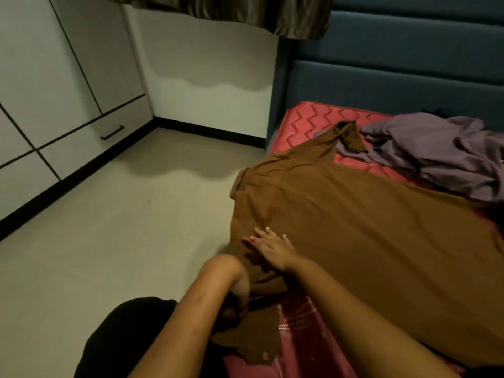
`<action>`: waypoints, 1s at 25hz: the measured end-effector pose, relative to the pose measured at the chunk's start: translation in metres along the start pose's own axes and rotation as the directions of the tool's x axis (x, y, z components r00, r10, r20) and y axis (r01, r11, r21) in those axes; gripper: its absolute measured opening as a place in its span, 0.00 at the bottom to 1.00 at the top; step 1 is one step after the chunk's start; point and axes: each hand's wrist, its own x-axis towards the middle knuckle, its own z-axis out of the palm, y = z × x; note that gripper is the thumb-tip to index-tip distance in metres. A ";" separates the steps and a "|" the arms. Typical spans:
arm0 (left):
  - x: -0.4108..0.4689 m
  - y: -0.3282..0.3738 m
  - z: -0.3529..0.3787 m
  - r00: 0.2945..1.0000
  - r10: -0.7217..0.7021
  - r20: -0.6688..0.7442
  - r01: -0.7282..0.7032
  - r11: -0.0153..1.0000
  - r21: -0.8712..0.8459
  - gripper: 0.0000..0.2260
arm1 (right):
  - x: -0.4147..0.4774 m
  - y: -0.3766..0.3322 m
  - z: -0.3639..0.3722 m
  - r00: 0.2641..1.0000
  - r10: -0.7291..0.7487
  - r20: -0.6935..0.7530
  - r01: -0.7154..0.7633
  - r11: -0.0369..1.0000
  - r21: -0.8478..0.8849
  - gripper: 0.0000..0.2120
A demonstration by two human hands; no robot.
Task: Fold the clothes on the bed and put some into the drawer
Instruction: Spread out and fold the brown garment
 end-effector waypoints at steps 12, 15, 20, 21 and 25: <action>0.072 -0.034 -0.010 0.914 -0.161 -0.372 -0.271 0.440 -0.856 0.21 | 0.045 -0.024 0.028 0.982 -0.085 -0.167 0.026 0.943 -0.333 0.25; 0.077 -0.040 -0.010 0.910 -0.196 -0.365 -0.308 0.269 -0.913 0.21 | 0.017 -0.027 0.010 0.992 -0.085 0.092 0.089 0.995 -0.046 0.30; 0.043 -0.038 0.007 0.910 -0.123 -0.396 -0.269 0.551 -0.790 0.17 | -0.060 -0.034 -0.001 0.958 -0.140 0.250 0.072 0.962 0.262 0.30; 0.034 -0.040 0.009 0.914 -0.091 -0.396 -0.271 0.591 -0.760 0.18 | -0.074 -0.039 0.001 0.951 -0.168 0.261 0.109 0.969 0.223 0.31; -0.011 -0.042 0.020 0.956 0.071 -0.284 -0.229 0.785 -0.575 0.18 | -0.102 -0.060 0.023 0.949 -0.207 0.236 0.282 0.894 -0.349 0.43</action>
